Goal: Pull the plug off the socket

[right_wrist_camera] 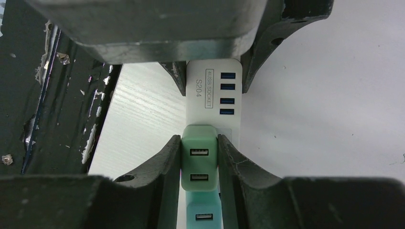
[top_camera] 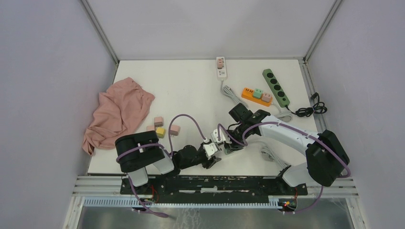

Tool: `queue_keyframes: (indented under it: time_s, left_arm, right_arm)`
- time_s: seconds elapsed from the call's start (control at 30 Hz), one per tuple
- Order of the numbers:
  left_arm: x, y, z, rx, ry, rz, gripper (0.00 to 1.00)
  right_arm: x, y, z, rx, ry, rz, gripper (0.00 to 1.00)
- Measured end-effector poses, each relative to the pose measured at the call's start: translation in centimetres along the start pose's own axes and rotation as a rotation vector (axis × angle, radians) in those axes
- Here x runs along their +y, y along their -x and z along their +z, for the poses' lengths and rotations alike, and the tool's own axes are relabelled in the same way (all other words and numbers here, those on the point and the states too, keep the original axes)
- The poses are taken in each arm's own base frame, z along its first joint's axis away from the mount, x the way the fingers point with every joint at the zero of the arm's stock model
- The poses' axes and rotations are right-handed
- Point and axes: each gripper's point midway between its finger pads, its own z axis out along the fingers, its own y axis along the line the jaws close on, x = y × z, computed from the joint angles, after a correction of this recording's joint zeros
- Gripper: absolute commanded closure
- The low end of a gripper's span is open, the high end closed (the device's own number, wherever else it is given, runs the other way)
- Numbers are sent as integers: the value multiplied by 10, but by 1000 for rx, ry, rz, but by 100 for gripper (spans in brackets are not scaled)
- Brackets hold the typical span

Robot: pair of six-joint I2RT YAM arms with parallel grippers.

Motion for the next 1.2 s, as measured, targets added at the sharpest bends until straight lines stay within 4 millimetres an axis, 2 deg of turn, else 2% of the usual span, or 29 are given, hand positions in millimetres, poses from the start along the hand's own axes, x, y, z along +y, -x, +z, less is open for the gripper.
queue_keyframes:
  time_s: [0.3, 0.5, 0.9, 1.2]
  left_arm:
    - [-5, 1, 2, 4, -2, -9, 77]
    - [-5, 1, 2, 2, -3, -10, 83]
    - [-7, 2, 5, -20, -9, -8, 87]
    - [-8, 1, 4, -10, -10, -7, 92]
  right_arm:
    - [4, -1, 0, 0, 14, 7, 100]
    - [3, -1, 0, 5, 7, 35, 100]
    - [6, -4, -3, -4, 27, 6, 100]
    - [3, -4, -4, 0, 7, 55, 100]
